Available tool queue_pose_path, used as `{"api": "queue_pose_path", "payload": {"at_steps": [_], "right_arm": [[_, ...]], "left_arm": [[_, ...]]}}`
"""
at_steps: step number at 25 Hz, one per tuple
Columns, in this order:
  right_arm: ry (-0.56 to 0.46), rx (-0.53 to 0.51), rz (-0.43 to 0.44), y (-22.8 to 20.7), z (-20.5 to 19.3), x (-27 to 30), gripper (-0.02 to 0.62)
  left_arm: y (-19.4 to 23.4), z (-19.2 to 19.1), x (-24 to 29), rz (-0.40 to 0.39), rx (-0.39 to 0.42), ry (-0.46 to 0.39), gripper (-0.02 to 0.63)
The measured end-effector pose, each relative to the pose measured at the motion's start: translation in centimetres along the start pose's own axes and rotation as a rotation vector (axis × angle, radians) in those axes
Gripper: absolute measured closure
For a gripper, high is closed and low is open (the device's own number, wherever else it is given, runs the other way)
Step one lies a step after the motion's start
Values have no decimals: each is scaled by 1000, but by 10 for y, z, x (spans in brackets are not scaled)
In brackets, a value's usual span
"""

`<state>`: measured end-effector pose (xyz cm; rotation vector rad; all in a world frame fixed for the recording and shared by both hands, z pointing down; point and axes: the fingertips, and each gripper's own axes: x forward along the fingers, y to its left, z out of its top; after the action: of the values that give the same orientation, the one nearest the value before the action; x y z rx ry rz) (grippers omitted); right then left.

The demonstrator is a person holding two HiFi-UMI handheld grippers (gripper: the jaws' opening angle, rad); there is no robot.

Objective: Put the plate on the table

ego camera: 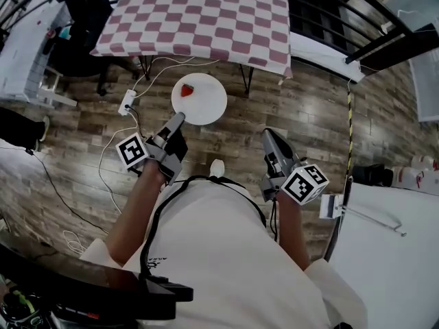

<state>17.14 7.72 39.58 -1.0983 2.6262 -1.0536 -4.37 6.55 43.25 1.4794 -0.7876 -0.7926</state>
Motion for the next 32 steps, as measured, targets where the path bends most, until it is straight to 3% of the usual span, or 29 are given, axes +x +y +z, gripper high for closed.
{"api": "queue_pose_path", "payload": {"at_steps": [16, 32], "right_arm": [[39, 14, 29, -58, 25, -4, 586], [25, 17, 22, -67, 31, -6, 586]], "left_arm": [[5, -11, 45, -40, -26, -85, 583], [8, -5, 57, -55, -42, -94, 584]]}}
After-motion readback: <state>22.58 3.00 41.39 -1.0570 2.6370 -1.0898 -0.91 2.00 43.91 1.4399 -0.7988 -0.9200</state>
